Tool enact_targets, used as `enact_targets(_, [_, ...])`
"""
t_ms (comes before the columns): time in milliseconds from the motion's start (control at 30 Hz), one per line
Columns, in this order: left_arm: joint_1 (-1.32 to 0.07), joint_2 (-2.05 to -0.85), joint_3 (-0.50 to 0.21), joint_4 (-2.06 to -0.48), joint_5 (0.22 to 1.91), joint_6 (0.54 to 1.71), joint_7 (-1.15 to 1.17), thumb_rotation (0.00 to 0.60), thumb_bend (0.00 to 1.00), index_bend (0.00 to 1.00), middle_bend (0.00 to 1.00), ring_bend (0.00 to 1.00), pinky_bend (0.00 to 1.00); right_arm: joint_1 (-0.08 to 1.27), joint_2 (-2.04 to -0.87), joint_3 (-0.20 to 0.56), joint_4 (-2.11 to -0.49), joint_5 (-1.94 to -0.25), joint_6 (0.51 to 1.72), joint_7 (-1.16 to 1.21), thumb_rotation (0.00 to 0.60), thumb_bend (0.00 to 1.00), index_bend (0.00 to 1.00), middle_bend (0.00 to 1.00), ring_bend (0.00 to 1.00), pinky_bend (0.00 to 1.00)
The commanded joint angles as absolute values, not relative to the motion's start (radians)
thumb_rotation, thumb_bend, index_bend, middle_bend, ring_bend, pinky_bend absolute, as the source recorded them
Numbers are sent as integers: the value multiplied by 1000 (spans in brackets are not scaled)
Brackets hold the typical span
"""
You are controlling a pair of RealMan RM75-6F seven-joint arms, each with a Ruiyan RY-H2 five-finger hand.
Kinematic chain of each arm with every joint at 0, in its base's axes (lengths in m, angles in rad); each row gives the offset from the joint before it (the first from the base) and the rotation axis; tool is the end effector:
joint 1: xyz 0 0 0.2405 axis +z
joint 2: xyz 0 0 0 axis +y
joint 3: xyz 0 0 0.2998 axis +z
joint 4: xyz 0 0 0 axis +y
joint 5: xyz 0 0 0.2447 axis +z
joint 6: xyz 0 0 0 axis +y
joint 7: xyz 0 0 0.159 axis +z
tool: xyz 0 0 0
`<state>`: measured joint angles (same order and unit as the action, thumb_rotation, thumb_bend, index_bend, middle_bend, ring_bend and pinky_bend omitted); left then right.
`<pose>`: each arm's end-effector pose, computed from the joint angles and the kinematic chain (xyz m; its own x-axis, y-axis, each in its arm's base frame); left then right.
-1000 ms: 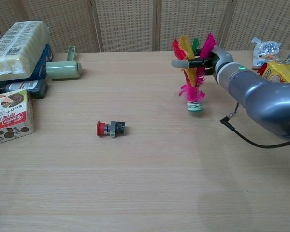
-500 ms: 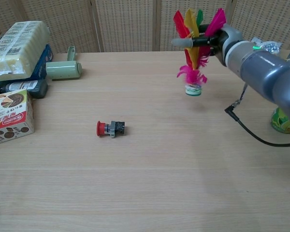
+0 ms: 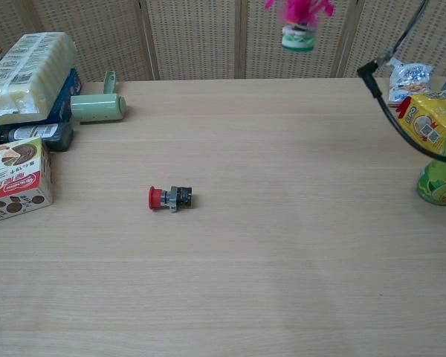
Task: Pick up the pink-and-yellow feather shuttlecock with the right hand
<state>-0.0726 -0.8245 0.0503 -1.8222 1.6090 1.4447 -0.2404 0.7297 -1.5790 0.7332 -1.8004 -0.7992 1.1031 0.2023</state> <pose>-0.3343 0.1693 0.2027 0.2592 0.1566 0.9531 0.9658 -0.0537 -0.2538 -0.0426 -0.4364 0.0603 -0.7271 -0.1540 0.6691 -0.6566 -0.1290 -0.7432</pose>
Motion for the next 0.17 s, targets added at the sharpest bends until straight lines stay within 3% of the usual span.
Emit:
enact_targets(33, [-73, -825, 52, -1823, 1612, 1445, -237, 600, 0, 0, 0, 0, 0, 730, -1538, 758, -1871, -770, 1154, 158, 600, 85, 658, 751, 318, 613])
enact_targets(167, [-73, -828, 54, -1828, 1615, 1443, -226, 600, 0, 0, 0, 0, 0, 737, -1522, 762, -1891, -749, 1166, 151, 600, 83, 658, 751, 318, 612])
